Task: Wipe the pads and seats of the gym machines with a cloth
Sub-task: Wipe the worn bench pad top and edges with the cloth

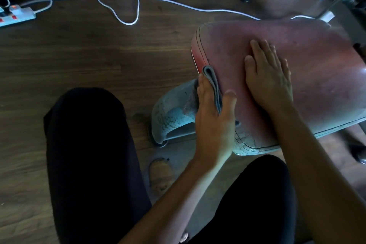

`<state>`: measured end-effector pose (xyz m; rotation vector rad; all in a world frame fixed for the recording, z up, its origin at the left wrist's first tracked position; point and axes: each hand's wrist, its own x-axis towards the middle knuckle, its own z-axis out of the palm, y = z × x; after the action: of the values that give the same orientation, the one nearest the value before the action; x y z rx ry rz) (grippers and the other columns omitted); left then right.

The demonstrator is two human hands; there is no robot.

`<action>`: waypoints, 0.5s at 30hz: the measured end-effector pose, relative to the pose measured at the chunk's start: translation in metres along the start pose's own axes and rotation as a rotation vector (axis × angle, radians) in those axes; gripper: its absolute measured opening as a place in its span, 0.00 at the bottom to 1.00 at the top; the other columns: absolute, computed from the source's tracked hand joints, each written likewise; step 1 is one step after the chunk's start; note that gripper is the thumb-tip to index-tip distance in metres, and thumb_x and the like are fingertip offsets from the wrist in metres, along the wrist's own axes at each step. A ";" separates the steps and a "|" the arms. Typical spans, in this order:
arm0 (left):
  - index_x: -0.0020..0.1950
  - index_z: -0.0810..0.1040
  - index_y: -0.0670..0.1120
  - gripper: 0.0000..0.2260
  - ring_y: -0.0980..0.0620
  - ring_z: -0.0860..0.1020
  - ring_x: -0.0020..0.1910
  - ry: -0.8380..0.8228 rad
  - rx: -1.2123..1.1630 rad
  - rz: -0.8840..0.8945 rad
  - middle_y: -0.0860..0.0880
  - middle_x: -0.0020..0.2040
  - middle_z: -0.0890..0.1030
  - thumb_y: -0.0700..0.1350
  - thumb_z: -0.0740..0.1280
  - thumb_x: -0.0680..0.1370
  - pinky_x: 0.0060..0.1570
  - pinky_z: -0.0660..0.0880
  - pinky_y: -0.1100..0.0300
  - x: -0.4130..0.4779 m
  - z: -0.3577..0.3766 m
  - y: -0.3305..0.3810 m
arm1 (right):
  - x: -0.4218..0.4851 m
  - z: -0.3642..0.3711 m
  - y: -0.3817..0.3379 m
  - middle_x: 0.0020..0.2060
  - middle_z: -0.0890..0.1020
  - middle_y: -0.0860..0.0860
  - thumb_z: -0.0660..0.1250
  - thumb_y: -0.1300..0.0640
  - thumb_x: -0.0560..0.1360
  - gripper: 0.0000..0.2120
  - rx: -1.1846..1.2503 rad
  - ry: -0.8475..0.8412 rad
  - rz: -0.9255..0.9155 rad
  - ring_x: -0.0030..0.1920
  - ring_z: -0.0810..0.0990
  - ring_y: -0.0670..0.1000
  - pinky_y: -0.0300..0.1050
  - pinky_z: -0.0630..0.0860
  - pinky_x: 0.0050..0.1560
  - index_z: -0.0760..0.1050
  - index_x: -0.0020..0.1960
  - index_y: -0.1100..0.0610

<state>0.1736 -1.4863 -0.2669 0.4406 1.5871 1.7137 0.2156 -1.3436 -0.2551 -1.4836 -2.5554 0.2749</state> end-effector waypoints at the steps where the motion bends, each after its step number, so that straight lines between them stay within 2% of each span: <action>1: 0.81 0.54 0.58 0.35 0.55 0.69 0.73 -0.009 -0.029 -0.014 0.56 0.79 0.63 0.60 0.59 0.74 0.53 0.79 0.63 0.005 -0.001 0.003 | 0.001 0.000 -0.001 0.80 0.53 0.48 0.46 0.46 0.84 0.25 0.004 -0.009 0.004 0.79 0.48 0.48 0.51 0.43 0.78 0.53 0.80 0.48; 2: 0.81 0.55 0.57 0.33 0.57 0.70 0.71 -0.004 -0.054 -0.029 0.56 0.79 0.63 0.58 0.60 0.76 0.49 0.79 0.67 0.008 -0.001 0.005 | 0.000 -0.001 -0.001 0.80 0.52 0.48 0.46 0.46 0.84 0.25 0.007 -0.020 0.006 0.79 0.48 0.48 0.51 0.43 0.78 0.52 0.80 0.48; 3: 0.81 0.54 0.57 0.33 0.58 0.69 0.71 0.008 -0.076 -0.028 0.56 0.79 0.61 0.57 0.59 0.77 0.55 0.77 0.66 0.009 0.000 0.006 | 0.000 -0.001 -0.001 0.80 0.52 0.47 0.46 0.46 0.84 0.25 0.010 -0.024 0.008 0.79 0.48 0.48 0.51 0.43 0.78 0.52 0.80 0.48; 4: 0.81 0.54 0.56 0.33 0.59 0.65 0.75 0.025 -0.092 -0.012 0.57 0.80 0.59 0.57 0.59 0.76 0.67 0.71 0.62 0.007 0.001 0.005 | -0.001 -0.002 -0.001 0.80 0.52 0.47 0.47 0.46 0.84 0.25 0.015 -0.021 0.009 0.79 0.48 0.48 0.51 0.43 0.78 0.52 0.80 0.48; 5: 0.81 0.53 0.56 0.34 0.61 0.59 0.77 0.038 -0.107 0.005 0.59 0.80 0.58 0.57 0.59 0.76 0.74 0.63 0.60 0.004 0.003 0.002 | -0.002 -0.002 -0.001 0.80 0.53 0.47 0.47 0.46 0.84 0.25 0.018 -0.015 0.007 0.79 0.48 0.48 0.51 0.43 0.78 0.53 0.80 0.48; 6: 0.81 0.52 0.55 0.35 0.63 0.55 0.78 0.044 -0.116 0.018 0.59 0.81 0.56 0.56 0.58 0.75 0.76 0.57 0.62 -0.003 0.006 -0.001 | -0.002 -0.002 -0.001 0.80 0.53 0.48 0.47 0.46 0.84 0.25 0.019 -0.005 0.005 0.79 0.49 0.48 0.51 0.43 0.78 0.53 0.80 0.48; 7: 0.82 0.51 0.53 0.35 0.64 0.52 0.78 0.047 -0.123 0.033 0.59 0.81 0.54 0.55 0.58 0.76 0.76 0.55 0.64 -0.013 0.010 -0.005 | -0.003 -0.002 -0.001 0.80 0.54 0.48 0.47 0.46 0.84 0.25 0.017 0.001 0.003 0.79 0.49 0.48 0.51 0.44 0.78 0.53 0.80 0.48; 10: 0.82 0.51 0.53 0.33 0.66 0.50 0.78 0.047 -0.091 0.081 0.61 0.81 0.53 0.55 0.58 0.77 0.79 0.51 0.54 -0.048 0.014 -0.020 | -0.004 -0.003 0.000 0.80 0.54 0.48 0.48 0.46 0.84 0.25 0.021 0.009 -0.001 0.79 0.50 0.49 0.51 0.45 0.78 0.54 0.80 0.48; 13: 0.82 0.51 0.51 0.31 0.65 0.51 0.78 0.016 -0.086 0.109 0.60 0.81 0.54 0.49 0.58 0.80 0.79 0.52 0.52 -0.066 0.013 -0.030 | -0.003 -0.002 0.001 0.80 0.54 0.47 0.47 0.46 0.84 0.25 0.014 -0.001 -0.002 0.79 0.49 0.48 0.50 0.44 0.78 0.53 0.80 0.48; 15: 0.81 0.54 0.51 0.30 0.64 0.53 0.78 0.034 -0.040 0.111 0.60 0.80 0.56 0.52 0.57 0.80 0.79 0.54 0.50 -0.062 0.010 -0.030 | -0.003 -0.002 0.002 0.80 0.53 0.47 0.47 0.46 0.84 0.25 0.016 -0.007 0.000 0.79 0.49 0.48 0.50 0.44 0.78 0.53 0.80 0.48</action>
<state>0.2301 -1.5251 -0.2797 0.4899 1.5756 1.8420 0.2189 -1.3450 -0.2532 -1.4793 -2.5530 0.3006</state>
